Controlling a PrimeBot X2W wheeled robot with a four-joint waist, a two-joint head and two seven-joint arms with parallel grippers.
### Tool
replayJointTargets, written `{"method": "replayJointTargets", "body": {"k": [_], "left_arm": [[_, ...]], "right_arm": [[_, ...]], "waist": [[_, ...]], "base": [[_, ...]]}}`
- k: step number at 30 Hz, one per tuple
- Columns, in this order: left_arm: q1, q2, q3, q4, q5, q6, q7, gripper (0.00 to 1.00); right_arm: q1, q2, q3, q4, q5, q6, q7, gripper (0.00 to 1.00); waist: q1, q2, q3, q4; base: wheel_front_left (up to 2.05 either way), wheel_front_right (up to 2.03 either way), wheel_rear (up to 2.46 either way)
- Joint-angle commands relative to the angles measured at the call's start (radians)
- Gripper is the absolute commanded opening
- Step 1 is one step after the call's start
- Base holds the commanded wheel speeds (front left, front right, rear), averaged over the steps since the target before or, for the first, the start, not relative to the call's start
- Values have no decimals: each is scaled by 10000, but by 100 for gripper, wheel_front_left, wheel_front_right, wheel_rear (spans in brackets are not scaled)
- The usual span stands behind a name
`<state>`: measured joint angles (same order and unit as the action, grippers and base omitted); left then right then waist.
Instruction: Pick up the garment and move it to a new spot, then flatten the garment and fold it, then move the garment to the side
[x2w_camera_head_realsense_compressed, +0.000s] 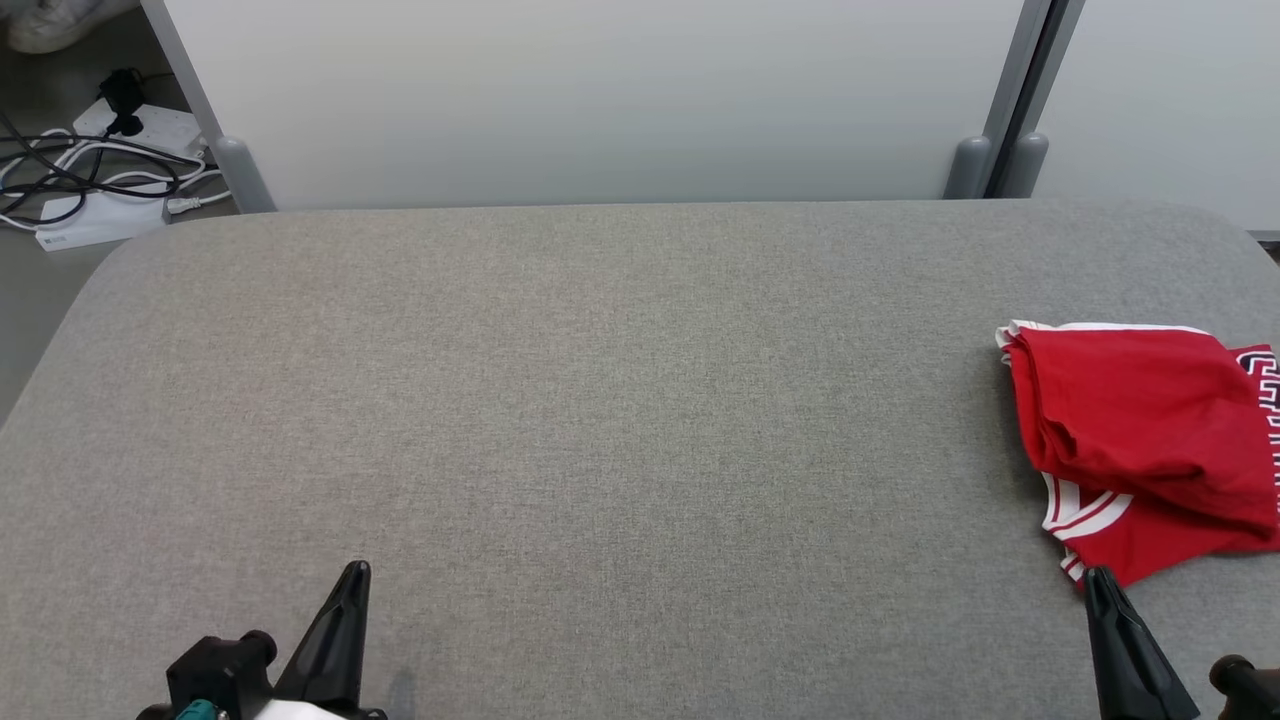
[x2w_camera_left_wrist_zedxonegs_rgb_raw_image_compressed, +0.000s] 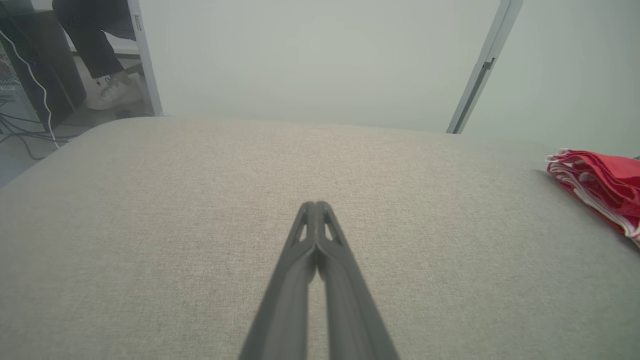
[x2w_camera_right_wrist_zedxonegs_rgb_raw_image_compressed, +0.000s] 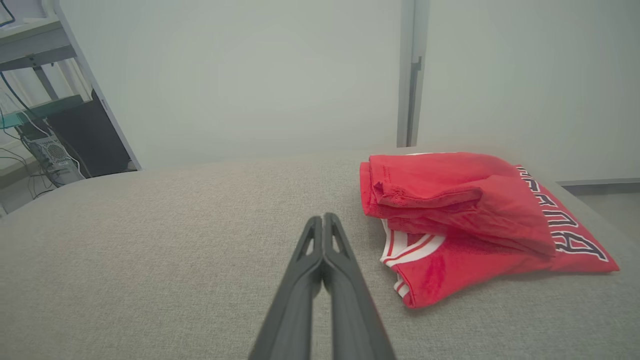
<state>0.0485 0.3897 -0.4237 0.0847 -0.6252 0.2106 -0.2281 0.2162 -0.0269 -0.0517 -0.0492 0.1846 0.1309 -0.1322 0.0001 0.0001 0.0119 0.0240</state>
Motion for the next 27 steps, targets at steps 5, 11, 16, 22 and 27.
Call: {"method": "replayJointTargets", "body": {"k": [5,11,16,22,27], "left_arm": [[-306,80,414,-125,-545,-200,108,0],[-388,-82,645,-10,-1042,-367,260,0],[-450,-216,840,83,-1452,-508,387,0],[-520,-381,1076,189,-1946,-677,543,0],[-575,-520,1275,272,-2356,-816,674,0]], "right_arm": [[-167,-115,34,-108,783,0,84,0],[-349,-170,67,72,1533,0,155,0],[-483,-209,86,205,2146,0,218,0],[-638,-252,103,359,2881,0,299,0],[-766,-283,112,486,3488,0,371,0]], "waist": [[17,-1,-28,-11],[0,-1,-11,-23],[0,-1,-14,-33],[0,-1,-19,-44],[0,-1,-22,-54]], "base": [[0,0,0],[0,0,0],[0,0,0],[0,0,0],[0,0,0]]}}
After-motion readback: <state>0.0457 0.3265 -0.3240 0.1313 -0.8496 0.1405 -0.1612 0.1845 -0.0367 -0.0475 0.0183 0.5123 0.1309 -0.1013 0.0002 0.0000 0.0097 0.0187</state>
